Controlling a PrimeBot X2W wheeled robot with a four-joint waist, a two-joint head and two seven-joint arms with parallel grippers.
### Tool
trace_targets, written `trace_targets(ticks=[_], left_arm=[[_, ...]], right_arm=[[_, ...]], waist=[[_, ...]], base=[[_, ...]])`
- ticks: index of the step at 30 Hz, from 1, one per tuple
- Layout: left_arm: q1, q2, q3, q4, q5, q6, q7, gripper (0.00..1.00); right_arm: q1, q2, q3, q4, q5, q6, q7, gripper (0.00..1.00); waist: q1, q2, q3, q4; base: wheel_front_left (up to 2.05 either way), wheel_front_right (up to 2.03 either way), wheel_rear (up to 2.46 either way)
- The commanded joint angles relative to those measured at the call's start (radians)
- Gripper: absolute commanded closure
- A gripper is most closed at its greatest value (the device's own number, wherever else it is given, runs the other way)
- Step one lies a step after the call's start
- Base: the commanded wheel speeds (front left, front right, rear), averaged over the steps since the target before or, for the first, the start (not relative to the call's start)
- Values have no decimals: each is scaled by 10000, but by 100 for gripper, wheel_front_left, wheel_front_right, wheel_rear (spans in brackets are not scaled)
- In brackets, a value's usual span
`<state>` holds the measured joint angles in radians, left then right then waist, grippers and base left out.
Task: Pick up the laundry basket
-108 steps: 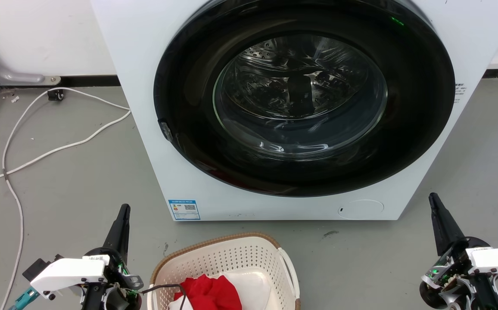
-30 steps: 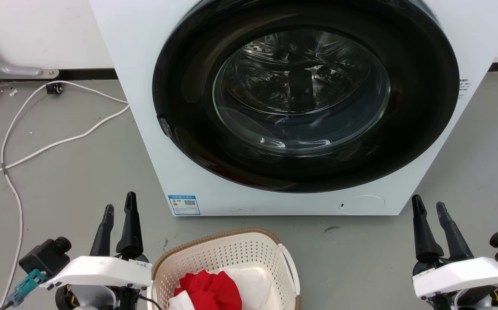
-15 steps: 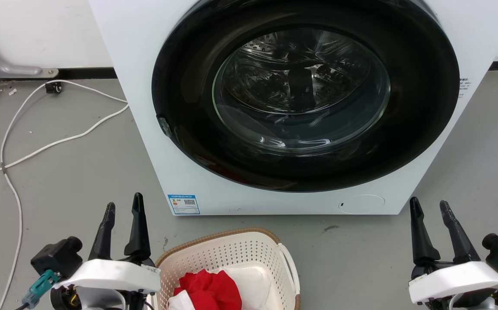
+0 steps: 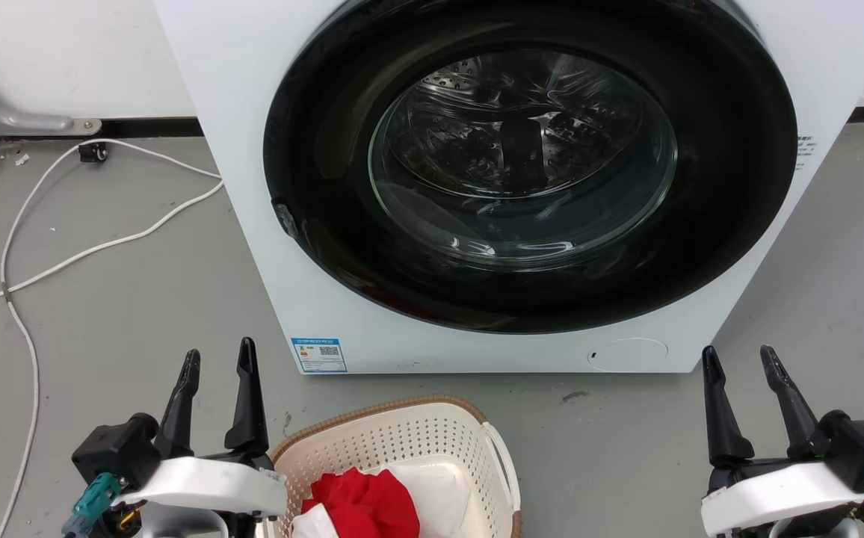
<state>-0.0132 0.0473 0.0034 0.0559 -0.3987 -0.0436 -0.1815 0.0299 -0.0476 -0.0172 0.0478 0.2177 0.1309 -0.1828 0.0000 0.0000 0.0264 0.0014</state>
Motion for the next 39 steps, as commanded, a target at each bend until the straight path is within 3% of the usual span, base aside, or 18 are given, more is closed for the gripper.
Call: trace_targets(ticks=[1,39], left_arm=[[52,33,-18,-120,271,35,-108,0],[309,43,-245,-245,3278,269,-858,0]], right_arm=[[75,-41,23,-153,-284,-2,-95,0],[411,-43,51,-416,-3091,-3,-837,0]], waist=[[0,0,-3,-1],[0,0,148,-34]], base=[[0,0,0],[0,0,0]])
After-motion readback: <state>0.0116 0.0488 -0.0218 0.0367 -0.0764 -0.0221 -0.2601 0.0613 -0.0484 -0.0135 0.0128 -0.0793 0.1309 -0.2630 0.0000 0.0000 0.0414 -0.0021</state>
